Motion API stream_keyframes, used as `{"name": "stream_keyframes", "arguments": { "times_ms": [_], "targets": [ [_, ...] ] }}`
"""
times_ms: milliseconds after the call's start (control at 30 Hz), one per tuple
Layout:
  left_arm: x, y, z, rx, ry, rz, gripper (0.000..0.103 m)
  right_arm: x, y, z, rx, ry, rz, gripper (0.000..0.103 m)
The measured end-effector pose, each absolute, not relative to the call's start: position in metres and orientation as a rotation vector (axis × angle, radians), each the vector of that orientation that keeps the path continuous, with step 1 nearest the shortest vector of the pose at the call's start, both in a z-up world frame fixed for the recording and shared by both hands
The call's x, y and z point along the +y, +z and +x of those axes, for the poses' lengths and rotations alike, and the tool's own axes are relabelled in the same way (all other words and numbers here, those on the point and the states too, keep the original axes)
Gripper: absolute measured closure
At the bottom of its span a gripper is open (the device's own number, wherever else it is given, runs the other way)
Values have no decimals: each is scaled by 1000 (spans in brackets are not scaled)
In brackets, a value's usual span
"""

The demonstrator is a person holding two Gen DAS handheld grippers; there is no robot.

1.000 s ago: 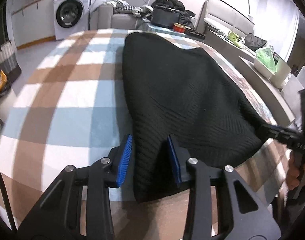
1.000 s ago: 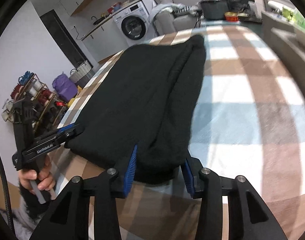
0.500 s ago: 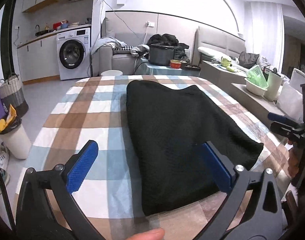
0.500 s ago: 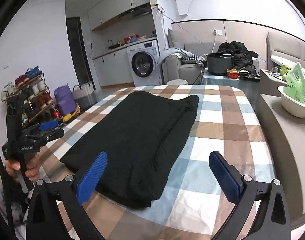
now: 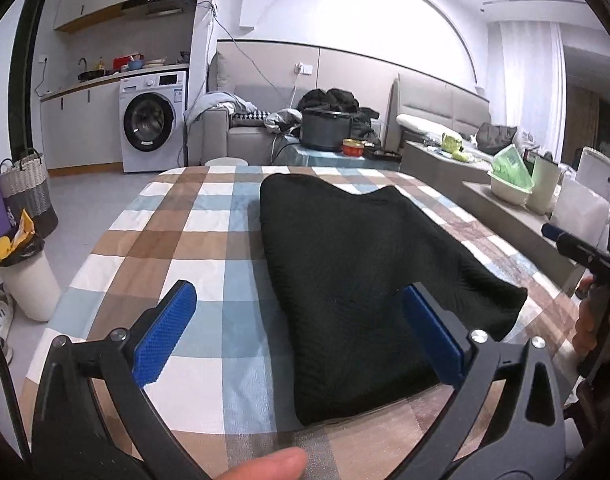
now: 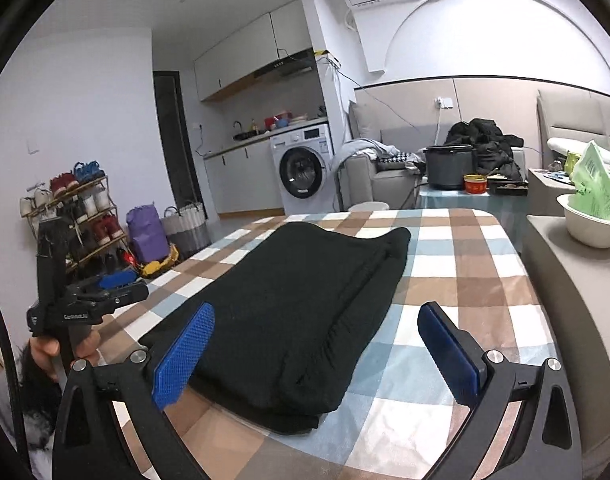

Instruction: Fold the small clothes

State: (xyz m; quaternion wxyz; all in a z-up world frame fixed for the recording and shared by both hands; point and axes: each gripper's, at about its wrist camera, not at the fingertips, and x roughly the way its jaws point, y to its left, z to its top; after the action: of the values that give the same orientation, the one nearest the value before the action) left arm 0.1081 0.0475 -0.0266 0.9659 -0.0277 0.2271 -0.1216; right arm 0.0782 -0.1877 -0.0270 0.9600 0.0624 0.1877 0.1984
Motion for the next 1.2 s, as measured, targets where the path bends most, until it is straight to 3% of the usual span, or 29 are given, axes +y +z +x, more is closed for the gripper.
{"name": "stream_keyframes", "arguments": {
  "times_ms": [1200],
  "targets": [
    [41, -27, 106, 454, -272, -18, 1, -180, -32, 83, 402, 413, 76, 0]
  ]
}}
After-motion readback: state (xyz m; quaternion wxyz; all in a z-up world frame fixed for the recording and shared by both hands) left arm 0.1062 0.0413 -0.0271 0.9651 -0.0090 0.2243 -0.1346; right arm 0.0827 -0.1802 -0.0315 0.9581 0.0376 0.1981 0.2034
